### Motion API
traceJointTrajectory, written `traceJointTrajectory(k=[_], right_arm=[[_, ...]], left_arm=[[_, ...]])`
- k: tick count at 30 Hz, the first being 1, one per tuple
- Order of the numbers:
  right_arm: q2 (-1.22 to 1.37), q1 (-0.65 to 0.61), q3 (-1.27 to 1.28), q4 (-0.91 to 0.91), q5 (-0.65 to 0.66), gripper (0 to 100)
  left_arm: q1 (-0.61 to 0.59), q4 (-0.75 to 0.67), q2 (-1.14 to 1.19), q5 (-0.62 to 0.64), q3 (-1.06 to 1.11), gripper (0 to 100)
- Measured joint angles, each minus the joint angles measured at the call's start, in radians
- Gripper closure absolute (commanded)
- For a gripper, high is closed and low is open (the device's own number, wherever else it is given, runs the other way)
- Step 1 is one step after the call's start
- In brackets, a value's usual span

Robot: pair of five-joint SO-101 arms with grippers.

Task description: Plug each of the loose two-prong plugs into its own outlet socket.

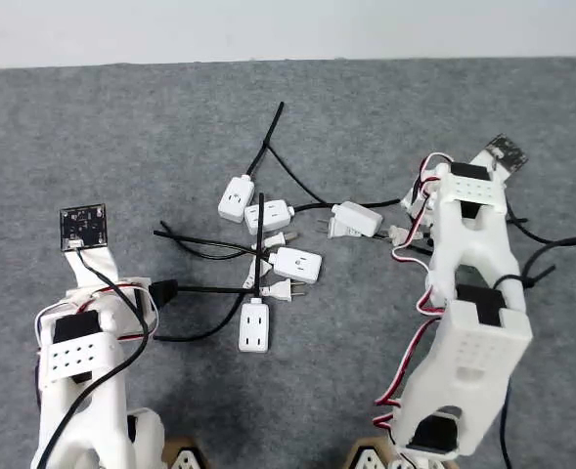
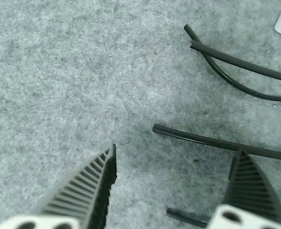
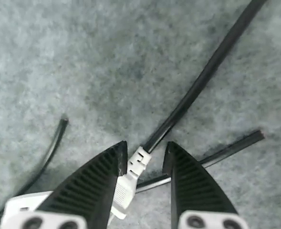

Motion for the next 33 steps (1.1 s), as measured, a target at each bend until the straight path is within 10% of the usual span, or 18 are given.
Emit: traceJointTrajectory(k=[19, 33], right_arm=[[0.075, -0.002, -0.127, 0.150, 0.060, 99.1], [-0.149, -0.161, -0.164, 0.457, 0.361, 99.1]], left_arm=[[0.000, 0.000, 0.000, -0.041, 0.000, 64], [0.000, 0.000, 0.000, -0.041, 0.000, 64]])
